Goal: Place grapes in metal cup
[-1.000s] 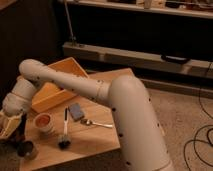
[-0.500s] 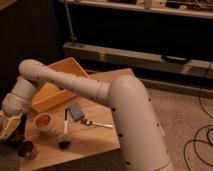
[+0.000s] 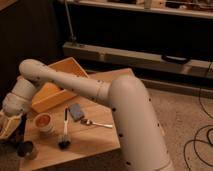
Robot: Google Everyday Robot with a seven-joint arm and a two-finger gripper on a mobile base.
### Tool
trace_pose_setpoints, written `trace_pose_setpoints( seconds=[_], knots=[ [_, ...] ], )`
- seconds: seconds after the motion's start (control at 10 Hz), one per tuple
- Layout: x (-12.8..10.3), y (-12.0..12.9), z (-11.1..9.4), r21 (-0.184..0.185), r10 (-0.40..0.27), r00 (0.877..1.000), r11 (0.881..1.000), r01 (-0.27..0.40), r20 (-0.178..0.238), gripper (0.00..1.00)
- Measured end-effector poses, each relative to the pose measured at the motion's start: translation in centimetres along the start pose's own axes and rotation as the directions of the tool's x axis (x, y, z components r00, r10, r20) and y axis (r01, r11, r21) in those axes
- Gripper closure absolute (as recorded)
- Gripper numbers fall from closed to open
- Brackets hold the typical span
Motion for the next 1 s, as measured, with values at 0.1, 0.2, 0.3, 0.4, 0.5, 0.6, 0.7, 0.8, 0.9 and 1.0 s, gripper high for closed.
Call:
trace_pose_setpoints(
  seconds=[0.1, 0.2, 0.3, 0.4, 0.5, 0.6, 0.7, 0.8, 0.9, 1.0],
  knots=[
    [0.0, 0.0, 0.0, 0.0, 0.0, 1.0, 1.0, 0.0, 0.0, 1.0],
    [0.0, 0.0, 0.0, 0.001, 0.0, 1.0, 1.0, 0.0, 0.0, 1.0],
    [0.0, 0.0, 0.0, 0.001, 0.0, 1.0, 1.0, 0.0, 0.0, 1.0],
    [0.0, 0.1, -0.1, 0.002, 0.001, 1.0, 1.0, -0.001, 0.0, 1.0],
    [-0.1, 0.3, 0.0, 0.01, 0.005, 1.0, 1.0, -0.005, -0.005, 1.0],
    [-0.2, 1.0, 0.1, 0.023, 0.024, 0.999, 0.999, -0.023, -0.023, 1.0],
    [-0.1, 1.8, 0.0, 0.035, 0.038, 0.999, 0.999, -0.037, -0.036, 1.0],
    [-0.1, 2.9, 0.0, 0.052, 0.047, 0.998, 0.998, -0.045, -0.048, 1.0],
    [0.3, 3.8, -0.3, 0.071, 0.053, 0.997, 0.996, -0.049, -0.051, 1.0],
    [0.7, 4.2, -0.1, 0.079, 0.041, 0.999, 0.996, -0.038, -0.037, 1.0]
  ],
)
